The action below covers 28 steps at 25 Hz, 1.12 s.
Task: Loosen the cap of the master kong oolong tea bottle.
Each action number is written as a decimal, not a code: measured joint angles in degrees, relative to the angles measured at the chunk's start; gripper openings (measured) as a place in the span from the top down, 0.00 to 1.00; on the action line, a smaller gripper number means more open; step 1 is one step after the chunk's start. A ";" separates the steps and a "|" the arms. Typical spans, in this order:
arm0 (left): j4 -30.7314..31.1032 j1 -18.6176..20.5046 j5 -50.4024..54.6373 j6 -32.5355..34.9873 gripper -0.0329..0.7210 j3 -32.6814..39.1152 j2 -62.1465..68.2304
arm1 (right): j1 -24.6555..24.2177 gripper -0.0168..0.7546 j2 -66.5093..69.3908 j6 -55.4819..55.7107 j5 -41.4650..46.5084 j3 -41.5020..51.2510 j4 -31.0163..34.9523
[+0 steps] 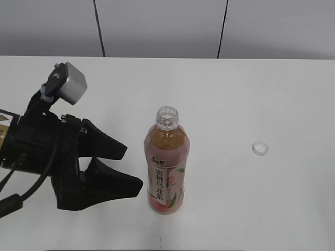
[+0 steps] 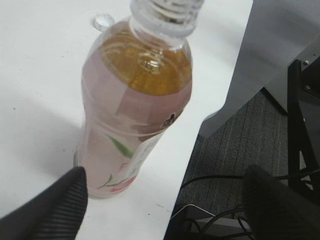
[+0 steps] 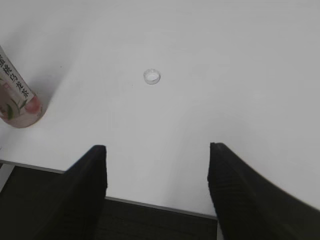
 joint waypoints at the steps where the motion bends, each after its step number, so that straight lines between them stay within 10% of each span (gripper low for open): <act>1: 0.07 0.00 0.00 -0.02 0.20 0.00 -0.45 | 0.00 0.35 0.00 0.00 0.00 0.00 0.00; 28: -13.25 0.00 13.74 -0.18 0.37 0.06 -8.12 | 0.00 0.35 0.00 0.01 0.00 0.00 -0.04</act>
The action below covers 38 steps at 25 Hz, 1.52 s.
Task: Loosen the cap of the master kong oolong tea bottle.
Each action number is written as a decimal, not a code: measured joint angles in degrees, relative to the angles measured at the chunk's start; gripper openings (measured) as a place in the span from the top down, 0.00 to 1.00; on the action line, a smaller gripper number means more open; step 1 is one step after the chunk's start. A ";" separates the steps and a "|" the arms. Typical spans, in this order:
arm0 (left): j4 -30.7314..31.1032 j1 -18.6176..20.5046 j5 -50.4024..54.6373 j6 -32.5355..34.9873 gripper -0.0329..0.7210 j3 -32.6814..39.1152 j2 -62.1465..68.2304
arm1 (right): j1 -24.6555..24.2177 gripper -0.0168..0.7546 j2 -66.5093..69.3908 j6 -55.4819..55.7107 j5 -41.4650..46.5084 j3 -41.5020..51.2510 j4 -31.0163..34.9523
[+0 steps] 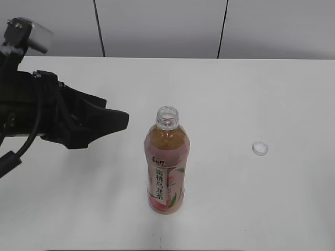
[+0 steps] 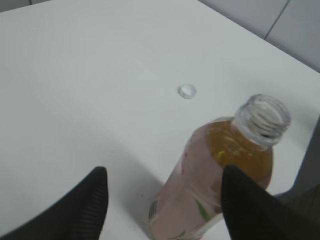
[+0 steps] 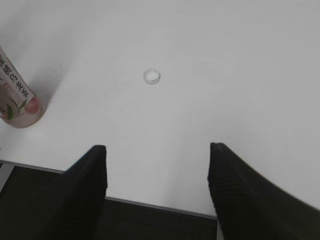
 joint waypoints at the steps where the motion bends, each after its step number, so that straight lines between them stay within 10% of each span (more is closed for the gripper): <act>1: -0.74 0.00 1.13 0.00 0.38 0.00 0.00 | 0.00 0.35 0.00 0.00 0.00 0.00 0.00; 7: -10.41 0.00 9.46 7.47 0.41 0.00 0.00 | 0.00 0.35 0.00 0.00 0.00 0.00 0.00; 23: -75.32 -0.12 48.08 60.10 0.41 0.11 -6.15 | 0.00 0.35 0.00 0.00 0.00 0.00 0.00; 38: -97.87 -0.17 74.77 78.96 0.22 0.11 -49.69 | 0.00 0.35 0.00 0.00 0.00 0.00 -0.07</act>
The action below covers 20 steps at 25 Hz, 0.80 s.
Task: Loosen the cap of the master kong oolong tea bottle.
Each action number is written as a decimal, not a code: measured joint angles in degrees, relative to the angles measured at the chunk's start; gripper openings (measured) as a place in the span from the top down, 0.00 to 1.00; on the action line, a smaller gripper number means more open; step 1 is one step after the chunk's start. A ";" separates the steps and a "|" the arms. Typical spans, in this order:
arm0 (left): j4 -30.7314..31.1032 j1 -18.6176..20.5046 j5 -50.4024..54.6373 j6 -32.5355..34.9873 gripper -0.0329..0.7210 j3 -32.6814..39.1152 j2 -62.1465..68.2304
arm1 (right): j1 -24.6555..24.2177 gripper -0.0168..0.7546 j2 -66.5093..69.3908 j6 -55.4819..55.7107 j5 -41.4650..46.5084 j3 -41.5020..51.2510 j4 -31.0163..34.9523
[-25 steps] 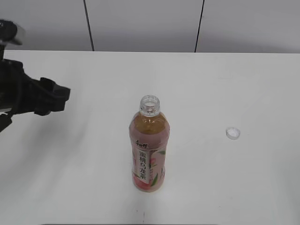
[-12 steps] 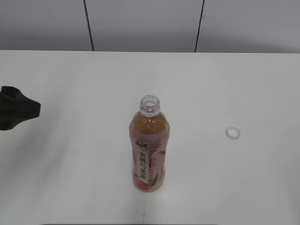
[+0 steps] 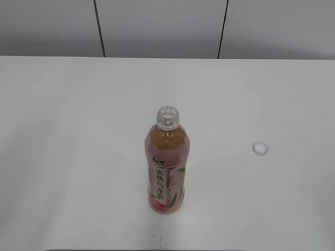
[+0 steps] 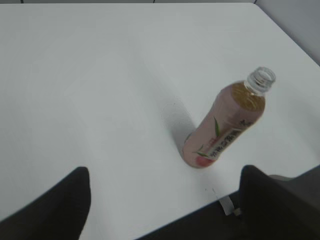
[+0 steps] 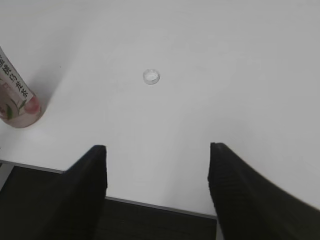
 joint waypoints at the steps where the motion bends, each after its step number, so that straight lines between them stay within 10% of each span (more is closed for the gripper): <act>1: -0.02 0.00 2.17 0.05 0.22 0.00 -2.48 | 0.00 0.35 0.00 0.00 0.00 0.00 0.00; 20: 14.01 0.00 15.79 0.56 0.37 0.00 -24.96 | 0.00 0.35 0.00 0.00 -0.05 0.00 -0.13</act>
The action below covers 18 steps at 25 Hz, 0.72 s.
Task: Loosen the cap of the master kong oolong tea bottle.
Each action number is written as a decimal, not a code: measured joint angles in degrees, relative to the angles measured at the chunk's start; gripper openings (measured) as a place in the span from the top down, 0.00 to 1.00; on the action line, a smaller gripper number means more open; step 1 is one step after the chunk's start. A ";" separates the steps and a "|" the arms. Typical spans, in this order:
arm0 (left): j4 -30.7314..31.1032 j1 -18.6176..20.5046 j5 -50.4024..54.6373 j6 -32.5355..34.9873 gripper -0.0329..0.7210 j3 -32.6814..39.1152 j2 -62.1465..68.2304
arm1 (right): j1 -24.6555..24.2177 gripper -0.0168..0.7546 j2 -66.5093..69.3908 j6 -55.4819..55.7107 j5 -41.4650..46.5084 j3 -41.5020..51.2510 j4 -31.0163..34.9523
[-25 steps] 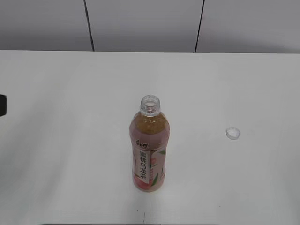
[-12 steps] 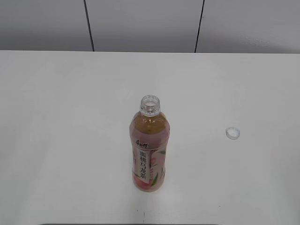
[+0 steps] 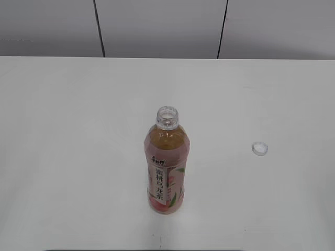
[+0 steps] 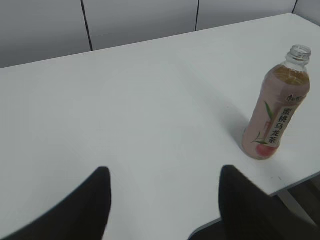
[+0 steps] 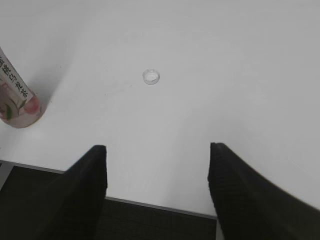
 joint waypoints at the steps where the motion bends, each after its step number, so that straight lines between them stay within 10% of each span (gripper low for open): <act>1: 0.08 0.00 0.00 0.13 0.40 0.00 0.00 | 0.00 0.35 0.00 0.00 0.00 0.00 0.00; 18: -3.00 0.00 -1.28 0.77 0.55 0.80 0.00 | 0.00 0.35 0.00 0.00 0.00 0.00 0.00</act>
